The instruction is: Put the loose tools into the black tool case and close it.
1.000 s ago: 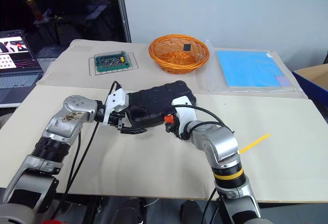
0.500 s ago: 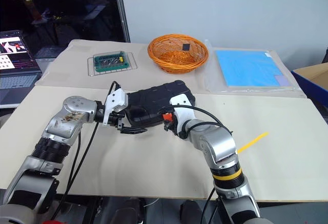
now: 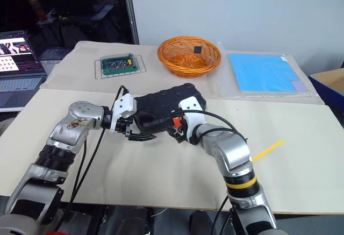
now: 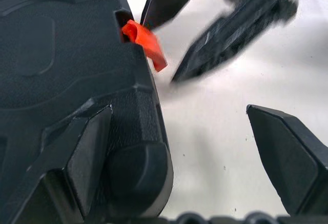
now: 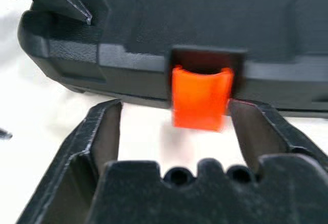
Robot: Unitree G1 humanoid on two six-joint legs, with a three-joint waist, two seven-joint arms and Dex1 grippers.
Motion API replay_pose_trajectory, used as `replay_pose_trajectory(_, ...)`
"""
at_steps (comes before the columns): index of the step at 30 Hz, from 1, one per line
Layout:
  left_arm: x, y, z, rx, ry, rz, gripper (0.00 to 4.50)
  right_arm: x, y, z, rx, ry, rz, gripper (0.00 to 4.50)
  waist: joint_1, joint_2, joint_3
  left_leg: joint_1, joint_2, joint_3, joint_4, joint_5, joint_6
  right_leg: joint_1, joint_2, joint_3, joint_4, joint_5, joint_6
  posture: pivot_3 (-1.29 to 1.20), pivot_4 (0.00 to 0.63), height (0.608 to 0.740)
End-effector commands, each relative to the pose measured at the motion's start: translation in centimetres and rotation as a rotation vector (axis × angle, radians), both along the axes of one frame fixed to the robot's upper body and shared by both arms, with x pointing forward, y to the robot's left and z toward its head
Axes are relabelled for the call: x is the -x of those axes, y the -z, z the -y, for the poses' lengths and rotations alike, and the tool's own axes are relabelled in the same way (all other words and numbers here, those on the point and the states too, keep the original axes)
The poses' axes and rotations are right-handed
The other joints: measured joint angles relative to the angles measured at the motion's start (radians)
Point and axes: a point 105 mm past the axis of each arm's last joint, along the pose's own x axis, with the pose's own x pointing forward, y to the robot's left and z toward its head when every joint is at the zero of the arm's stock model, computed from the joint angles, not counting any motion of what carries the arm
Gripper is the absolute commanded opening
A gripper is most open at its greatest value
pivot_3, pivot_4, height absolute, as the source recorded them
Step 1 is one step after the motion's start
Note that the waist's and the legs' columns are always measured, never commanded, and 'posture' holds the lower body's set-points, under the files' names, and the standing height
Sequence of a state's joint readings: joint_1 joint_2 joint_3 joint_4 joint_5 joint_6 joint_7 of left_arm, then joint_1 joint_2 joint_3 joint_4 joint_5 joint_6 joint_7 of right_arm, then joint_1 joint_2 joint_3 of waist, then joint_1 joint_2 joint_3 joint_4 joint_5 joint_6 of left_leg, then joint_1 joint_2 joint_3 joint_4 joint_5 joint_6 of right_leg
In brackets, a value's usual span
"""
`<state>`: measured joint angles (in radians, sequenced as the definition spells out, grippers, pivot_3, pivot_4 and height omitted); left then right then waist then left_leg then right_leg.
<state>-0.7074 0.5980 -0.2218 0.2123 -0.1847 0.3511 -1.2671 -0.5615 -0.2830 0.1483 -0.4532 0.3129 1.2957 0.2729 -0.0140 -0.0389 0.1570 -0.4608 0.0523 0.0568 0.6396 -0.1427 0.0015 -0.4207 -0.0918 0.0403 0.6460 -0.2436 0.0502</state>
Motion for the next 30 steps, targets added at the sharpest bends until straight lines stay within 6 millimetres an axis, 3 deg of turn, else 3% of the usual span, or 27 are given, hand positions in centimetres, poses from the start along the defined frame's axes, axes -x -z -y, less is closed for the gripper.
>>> replay_pose_trajectory(1, 0.3, 1.6, 0.3, -0.038, -0.014, -0.067, 4.5, 0.9, -0.5, 0.4, -0.01, 0.005, -0.005, 3.54, 0.0, 0.0, 0.0, 0.0, 0.0, 0.0, 0.0, 0.0, 0.0, 0.0, 0.0, 0.0, 0.0, -0.001, -0.001, 0.0, 0.15, 0.74)
replay_pose_trajectory(5, 0.3, 1.1, 0.7, -0.037, -0.013, -0.065, 4.5, 0.6, 0.1, 0.7, -0.017, 0.038, -0.032, 2.46, -0.001, 0.0, 0.0, 0.0, 0.0, 0.0, -0.001, 0.0, 0.0, 0.0, 0.0, 0.0, 0.0, -0.001, -0.002, 0.0, 0.15, 0.74)
replay_pose_trajectory(12, 0.2, 0.4, 1.1, -0.041, -0.011, -0.06, 4.5, -3.0, 0.4, -0.4, -0.053, 0.098, -0.007, 0.11, 0.001, 0.0, 0.0, 0.0, 0.0, 0.0, -0.001, 0.0, 0.0, -0.001, 0.0, 0.0, 0.0, -0.001, -0.001, 0.0, 0.15, 0.74)
replay_pose_trajectory(18, 0.2, 0.7, 1.0, -0.042, -0.018, -0.065, 4.5, -4.5, 0.0, -1.2, -0.094, 0.114, 0.042, 0.01, -0.007, 0.0, 0.0, 0.0, 0.0, 0.0, -0.001, 0.0, 0.0, -0.001, 0.001, 0.0, 0.0, 0.001, 0.001, 0.0, 0.15, 0.74)
replay_pose_trajectory(22, 0.2, 1.0, 0.8, -0.041, -0.026, -0.068, 4.5, -3.2, 0.0, -1.0, -0.097, 0.087, 0.04, 0.01, -0.007, 0.0, 0.0, 0.0, 0.0, 0.0, -0.001, 0.0, 0.0, -0.001, 0.001, 0.0, 0.0, 0.001, 0.001, 0.0, 0.15, 0.74)
replay_pose_trajectory(27, 0.0, 1.6, 0.4, -0.038, -0.046, -0.07, 4.5, 0.2, 0.9, 0.4, -0.078, 0.013, -0.01, 0.01, -0.003, 0.0, 0.0, 0.0, 0.0, 0.0, -0.002, 0.0, 0.0, -0.001, 0.001, 0.0, 0.0, 0.0, 0.001, 0.0, 0.15, 0.74)
replay_pose_trajectory(30, 0.0, 1.8, 0.2, -0.039, -0.049, -0.07, 4.5, 0.1, 0.2, 0.8, -0.108, 0.024, 0.026, 0.01, -0.001, 0.0, 0.0, 0.0, 0.0, 0.0, -0.003, 0.0, 0.0, -0.001, 0.0, 0.0, 0.0, 0.0, 0.001, 0.0, 0.15, 0.74)
